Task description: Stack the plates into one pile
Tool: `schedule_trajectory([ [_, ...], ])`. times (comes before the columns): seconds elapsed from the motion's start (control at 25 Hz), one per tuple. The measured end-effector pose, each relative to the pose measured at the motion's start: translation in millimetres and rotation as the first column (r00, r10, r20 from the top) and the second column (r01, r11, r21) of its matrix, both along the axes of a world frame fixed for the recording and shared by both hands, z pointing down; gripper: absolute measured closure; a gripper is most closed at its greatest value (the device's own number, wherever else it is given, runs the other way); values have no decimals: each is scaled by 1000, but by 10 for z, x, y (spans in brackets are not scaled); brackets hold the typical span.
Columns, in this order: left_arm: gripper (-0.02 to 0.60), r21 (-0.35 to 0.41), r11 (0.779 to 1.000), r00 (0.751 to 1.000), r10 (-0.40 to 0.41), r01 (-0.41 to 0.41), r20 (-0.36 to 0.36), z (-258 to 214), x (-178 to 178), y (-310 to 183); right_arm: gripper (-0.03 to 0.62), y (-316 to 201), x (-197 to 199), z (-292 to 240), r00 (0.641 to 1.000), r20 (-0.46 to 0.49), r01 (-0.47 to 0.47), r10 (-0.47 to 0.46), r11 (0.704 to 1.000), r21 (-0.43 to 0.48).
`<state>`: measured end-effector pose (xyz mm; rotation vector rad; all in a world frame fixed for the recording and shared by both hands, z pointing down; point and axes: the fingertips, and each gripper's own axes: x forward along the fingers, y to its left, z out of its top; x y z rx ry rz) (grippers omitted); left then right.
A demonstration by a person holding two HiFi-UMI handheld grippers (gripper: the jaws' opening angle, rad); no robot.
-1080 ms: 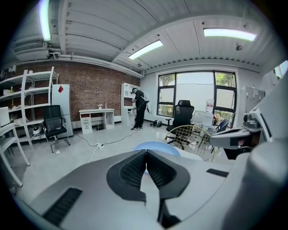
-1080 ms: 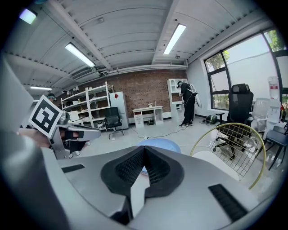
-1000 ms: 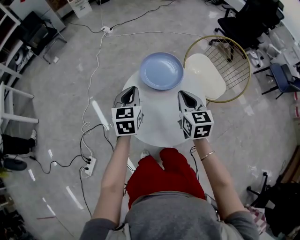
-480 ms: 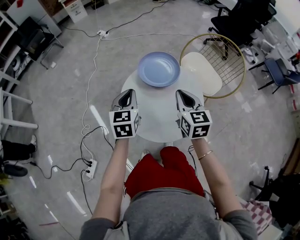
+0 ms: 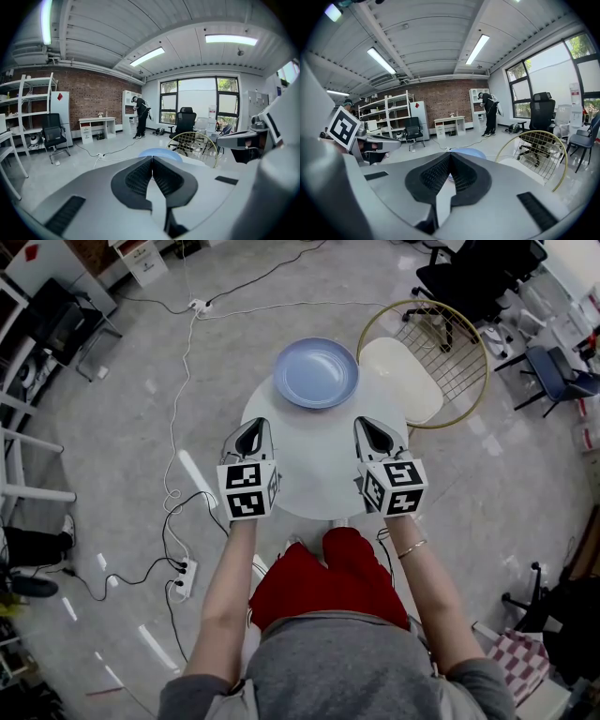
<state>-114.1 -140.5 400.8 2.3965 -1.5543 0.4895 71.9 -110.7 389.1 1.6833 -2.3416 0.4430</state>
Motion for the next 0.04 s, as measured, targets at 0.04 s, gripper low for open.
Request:
schedule_trajectory([
  [0.04,565,0,1000,1000,1,-1,-1,0,-11,-17,566,-12,-14,6,1000,3,-1,1,1000,-1],
])
